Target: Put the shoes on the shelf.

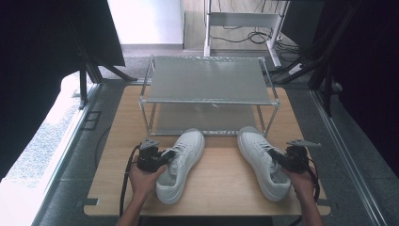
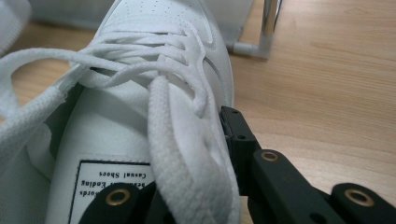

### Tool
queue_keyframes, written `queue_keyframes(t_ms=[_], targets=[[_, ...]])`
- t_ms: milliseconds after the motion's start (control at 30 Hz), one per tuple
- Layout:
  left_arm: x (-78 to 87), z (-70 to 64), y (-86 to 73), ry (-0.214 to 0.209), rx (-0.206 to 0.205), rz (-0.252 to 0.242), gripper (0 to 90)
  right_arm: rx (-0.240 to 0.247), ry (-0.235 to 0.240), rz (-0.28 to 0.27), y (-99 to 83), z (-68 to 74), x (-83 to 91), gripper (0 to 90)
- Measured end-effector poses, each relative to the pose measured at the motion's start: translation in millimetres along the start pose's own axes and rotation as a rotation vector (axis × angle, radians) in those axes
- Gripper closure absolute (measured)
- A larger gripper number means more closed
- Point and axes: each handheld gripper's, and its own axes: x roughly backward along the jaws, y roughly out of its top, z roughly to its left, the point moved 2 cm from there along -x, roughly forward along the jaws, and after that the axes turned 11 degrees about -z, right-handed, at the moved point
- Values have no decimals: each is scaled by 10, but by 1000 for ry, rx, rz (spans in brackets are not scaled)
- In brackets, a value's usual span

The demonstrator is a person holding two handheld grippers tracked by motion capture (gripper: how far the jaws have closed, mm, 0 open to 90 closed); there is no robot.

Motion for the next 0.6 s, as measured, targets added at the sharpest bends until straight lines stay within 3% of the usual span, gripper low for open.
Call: queue_keyframes(t_ms=[100,500,533,600], targets=[[68,32,44,-56,39,-40,821,-79,56,-56,29,-38,72,857],[225,35,149,-134,79,-118,823,-207,171,-175,24,5,167,858],[235,32,168,-157,84,-145,823,-211,178,-178,28,15,179,858],[244,30,173,-170,99,-152,823,-211,185,-186,32,26,194,858]])
